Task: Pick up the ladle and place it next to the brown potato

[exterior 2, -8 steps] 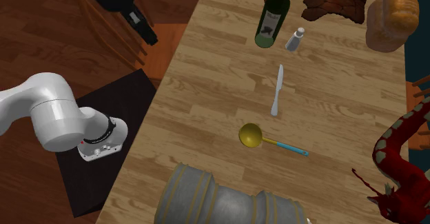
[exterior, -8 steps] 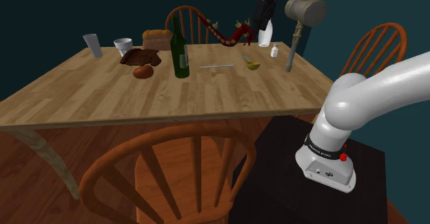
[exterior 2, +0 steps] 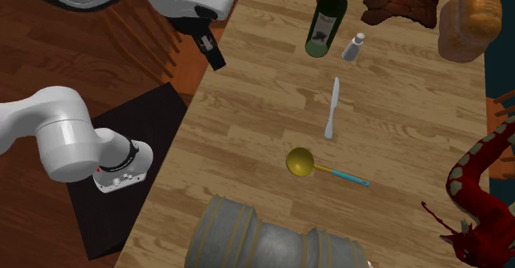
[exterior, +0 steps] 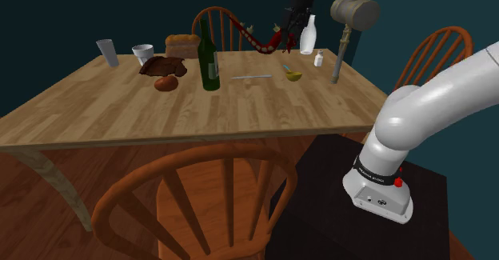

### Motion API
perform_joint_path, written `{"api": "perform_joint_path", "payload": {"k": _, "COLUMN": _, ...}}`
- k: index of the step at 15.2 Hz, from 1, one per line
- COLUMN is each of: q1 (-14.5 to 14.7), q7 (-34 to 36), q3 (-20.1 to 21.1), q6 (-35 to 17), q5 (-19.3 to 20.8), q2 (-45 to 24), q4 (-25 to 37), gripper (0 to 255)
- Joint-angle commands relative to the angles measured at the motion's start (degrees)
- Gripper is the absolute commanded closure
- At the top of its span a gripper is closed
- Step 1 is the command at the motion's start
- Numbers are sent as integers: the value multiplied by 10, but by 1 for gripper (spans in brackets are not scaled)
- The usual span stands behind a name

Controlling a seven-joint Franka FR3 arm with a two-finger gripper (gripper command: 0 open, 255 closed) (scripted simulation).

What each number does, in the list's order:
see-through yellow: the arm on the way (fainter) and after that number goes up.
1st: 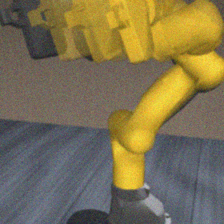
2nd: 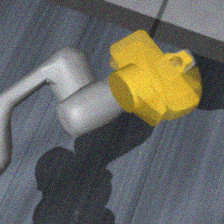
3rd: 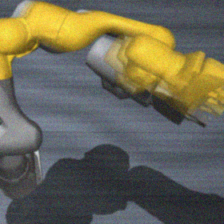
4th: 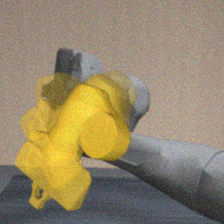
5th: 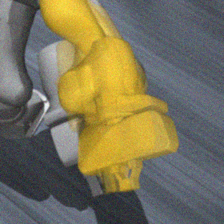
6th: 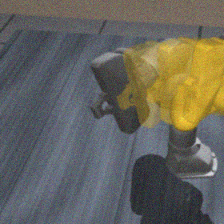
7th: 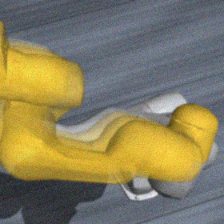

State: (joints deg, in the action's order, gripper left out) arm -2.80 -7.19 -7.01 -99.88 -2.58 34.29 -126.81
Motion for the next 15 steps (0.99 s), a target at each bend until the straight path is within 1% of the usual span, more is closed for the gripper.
{"api": "perform_joint_path", "payload": {"k": 1, "q1": -8, "q7": 8, "q3": -10, "q6": -20, "q5": -2, "q2": -31, "q4": 6, "gripper": 0}}
{"api": "perform_joint_path", "payload": {"k": 8, "q1": -34, "q7": 23, "q3": -54, "q6": -74, "q5": -17, "q2": -155, "q4": 56, "gripper": 0}}
{"api": "perform_joint_path", "payload": {"k": 15, "q1": -60, "q7": 29, "q3": -98, "q6": -109, "q5": -52, "q2": -282, "q4": 123, "gripper": 0}}
